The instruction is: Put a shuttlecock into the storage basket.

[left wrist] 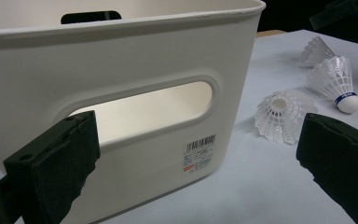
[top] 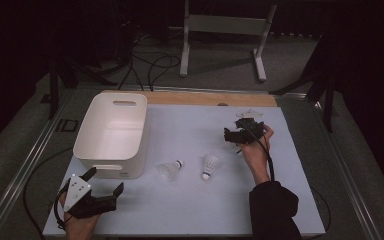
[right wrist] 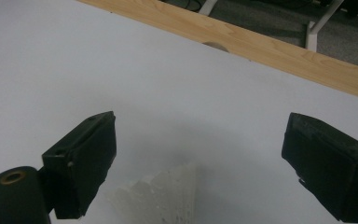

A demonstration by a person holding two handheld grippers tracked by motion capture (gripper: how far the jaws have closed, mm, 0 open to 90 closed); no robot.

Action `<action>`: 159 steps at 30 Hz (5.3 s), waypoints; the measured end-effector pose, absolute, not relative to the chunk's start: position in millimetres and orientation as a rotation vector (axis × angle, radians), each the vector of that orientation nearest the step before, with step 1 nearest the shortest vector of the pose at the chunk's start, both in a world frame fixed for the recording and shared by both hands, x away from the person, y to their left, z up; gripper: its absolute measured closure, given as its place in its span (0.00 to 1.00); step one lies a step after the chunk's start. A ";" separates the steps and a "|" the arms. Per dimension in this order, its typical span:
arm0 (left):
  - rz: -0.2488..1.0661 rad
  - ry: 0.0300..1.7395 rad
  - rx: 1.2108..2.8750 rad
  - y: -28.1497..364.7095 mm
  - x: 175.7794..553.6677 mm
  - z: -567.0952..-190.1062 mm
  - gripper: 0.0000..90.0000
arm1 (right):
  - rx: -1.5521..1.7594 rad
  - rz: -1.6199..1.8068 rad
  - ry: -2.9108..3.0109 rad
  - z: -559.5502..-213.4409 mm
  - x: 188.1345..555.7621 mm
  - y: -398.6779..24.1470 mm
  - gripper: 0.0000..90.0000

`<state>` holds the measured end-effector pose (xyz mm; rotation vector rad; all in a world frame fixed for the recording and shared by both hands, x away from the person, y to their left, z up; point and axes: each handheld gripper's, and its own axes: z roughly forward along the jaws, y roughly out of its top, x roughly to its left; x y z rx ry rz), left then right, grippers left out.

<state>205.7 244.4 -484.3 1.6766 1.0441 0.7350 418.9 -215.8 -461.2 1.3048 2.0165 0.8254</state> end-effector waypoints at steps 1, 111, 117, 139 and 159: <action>0.736 1.044 1.677 244.4 205.7 -484.2 0.00 | 1.302 0.822 2.020 -461.8 419.4 -215.7 0.11; 0.741 1.043 1.682 241.9 205.9 -484.5 0.00 | 1.377 0.755 2.190 -474.8 360.0 -266.4 0.99; 0.741 1.041 1.680 241.9 205.7 -484.4 0.00 | 1.352 0.763 2.160 -472.6 357.8 -263.6 1.00; 0.743 1.041 1.680 241.8 205.4 -484.6 0.00 | 1.411 0.911 2.070 -456.5 350.3 -267.8 1.00; 0.742 1.034 1.692 240.3 206.9 -484.4 0.00 | 1.396 0.986 2.044 -427.5 345.2 -256.4 1.00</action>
